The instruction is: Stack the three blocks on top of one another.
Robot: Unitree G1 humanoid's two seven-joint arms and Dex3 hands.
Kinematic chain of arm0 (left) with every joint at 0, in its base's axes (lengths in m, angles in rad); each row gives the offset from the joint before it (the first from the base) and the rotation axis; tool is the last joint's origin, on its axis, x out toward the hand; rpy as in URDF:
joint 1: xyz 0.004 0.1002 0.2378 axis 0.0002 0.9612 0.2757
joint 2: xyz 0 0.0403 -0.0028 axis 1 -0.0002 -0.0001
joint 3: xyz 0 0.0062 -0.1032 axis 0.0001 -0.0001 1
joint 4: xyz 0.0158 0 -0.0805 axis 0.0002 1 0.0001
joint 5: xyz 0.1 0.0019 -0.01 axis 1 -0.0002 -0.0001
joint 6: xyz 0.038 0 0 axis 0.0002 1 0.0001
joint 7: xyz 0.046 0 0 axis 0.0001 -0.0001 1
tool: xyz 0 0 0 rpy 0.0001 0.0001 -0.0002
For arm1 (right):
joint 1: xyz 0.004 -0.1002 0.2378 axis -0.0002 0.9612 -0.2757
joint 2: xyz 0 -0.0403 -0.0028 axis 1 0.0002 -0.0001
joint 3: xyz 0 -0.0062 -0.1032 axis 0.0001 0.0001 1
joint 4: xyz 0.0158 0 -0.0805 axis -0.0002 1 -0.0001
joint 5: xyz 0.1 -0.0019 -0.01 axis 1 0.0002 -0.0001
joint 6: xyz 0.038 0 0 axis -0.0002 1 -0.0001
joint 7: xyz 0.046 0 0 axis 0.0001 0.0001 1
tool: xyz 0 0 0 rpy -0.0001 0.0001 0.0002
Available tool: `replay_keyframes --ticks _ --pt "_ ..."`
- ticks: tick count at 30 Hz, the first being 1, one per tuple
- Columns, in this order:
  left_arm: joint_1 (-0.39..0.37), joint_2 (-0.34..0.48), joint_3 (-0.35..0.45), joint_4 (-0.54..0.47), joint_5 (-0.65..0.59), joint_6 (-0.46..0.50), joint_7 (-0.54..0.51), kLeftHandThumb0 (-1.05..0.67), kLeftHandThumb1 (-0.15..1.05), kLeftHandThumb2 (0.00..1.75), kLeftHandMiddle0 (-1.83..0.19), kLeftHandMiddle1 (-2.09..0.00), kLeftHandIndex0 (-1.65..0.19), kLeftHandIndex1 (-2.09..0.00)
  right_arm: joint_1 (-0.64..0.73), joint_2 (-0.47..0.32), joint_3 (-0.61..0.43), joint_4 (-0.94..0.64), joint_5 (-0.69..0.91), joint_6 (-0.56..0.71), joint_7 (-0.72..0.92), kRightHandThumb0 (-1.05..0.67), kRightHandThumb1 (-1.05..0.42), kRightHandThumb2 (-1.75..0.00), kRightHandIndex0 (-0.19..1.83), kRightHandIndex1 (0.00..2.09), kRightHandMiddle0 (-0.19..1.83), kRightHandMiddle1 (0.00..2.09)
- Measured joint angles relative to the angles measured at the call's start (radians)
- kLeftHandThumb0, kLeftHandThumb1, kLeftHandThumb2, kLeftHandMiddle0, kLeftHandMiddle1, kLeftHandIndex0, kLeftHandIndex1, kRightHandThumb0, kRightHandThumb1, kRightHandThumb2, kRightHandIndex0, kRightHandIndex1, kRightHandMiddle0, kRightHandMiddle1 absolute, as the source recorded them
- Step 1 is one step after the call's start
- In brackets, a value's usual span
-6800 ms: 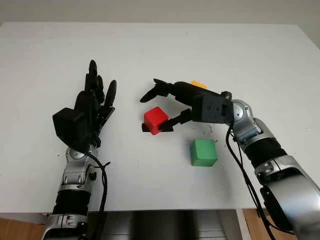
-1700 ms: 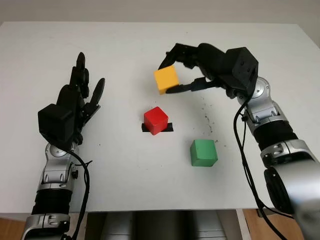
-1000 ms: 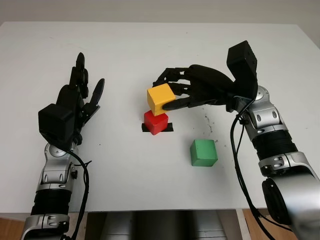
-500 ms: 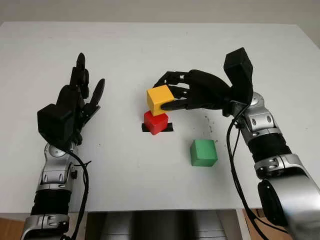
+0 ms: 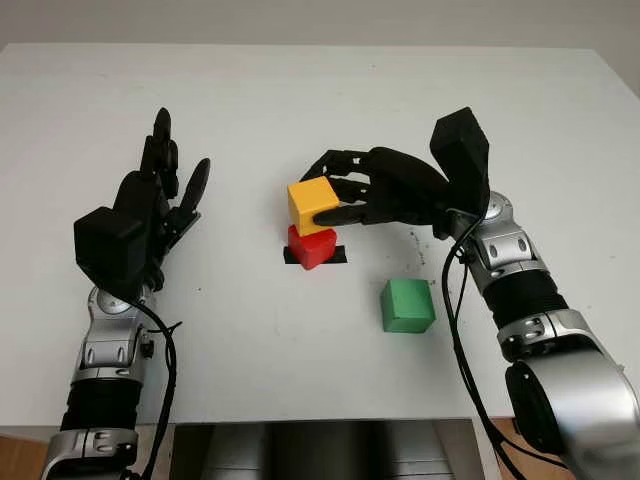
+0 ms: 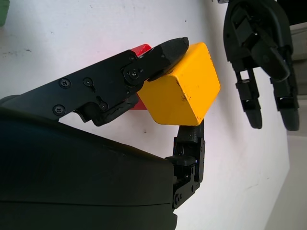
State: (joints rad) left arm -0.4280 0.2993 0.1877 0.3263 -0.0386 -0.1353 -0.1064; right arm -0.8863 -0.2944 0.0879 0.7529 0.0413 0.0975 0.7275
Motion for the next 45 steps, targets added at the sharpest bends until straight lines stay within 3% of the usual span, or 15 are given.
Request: replay_keyframes --ticks 30,32,35,37,40,45 --pt "0.001 0.0 0.0 0.0 0.002 -0.008 0.002 -0.6 1.05 0.44 0.11 -0.05 0.12 -0.05 -0.028 -0.013 0.0 0.063 -0.03 -0.051 0.06 -0.46 -0.94 -0.05 0.1 0.05 0.35 1.64" --pt "0.001 0.0 0.0 0.0 0.0 -0.008 0.001 -0.59 1.05 0.44 0.12 -0.05 0.12 -0.05 -0.033 -0.018 0.008 0.06 -0.046 -0.05 0.066 -0.54 -0.92 -0.05 0.02 0.03 0.15 1.38" --pt "0.001 0.0 0.0 0.0 -0.002 -0.008 0.0 -0.61 1.05 0.43 0.12 -0.05 0.12 -0.05 -0.039 -0.038 0.038 0.05 -0.081 -0.051 0.095 -0.75 -0.88 -0.05 -0.15 0.03 0.06 0.64" --pt "0.001 0.0 0.0 -0.001 -0.001 -0.007 0.001 -0.61 1.05 0.42 0.11 -0.06 0.11 -0.05 -0.046 -0.045 0.057 0.041 -0.099 -0.061 0.116 -0.8 -0.87 -0.05 -0.18 0.01 0.02 0.39" --pt "0.001 0.0 0.0 -0.001 0.003 -0.007 0.006 -0.61 1.05 0.42 0.1 -0.06 0.11 -0.06 -0.044 -0.059 0.069 0.039 -0.111 -0.111 0.14 -0.83 -0.88 -0.06 -0.19 0.0 -0.09 0.2" --pt "0.001 0.0 0.0 -0.001 0.003 -0.008 0.006 -0.61 1.05 0.43 0.1 -0.06 0.11 -0.06 -0.037 -0.076 0.066 0.032 -0.106 -0.199 0.164 -0.87 -0.88 -0.05 -0.19 0.0 -0.18 0.1"
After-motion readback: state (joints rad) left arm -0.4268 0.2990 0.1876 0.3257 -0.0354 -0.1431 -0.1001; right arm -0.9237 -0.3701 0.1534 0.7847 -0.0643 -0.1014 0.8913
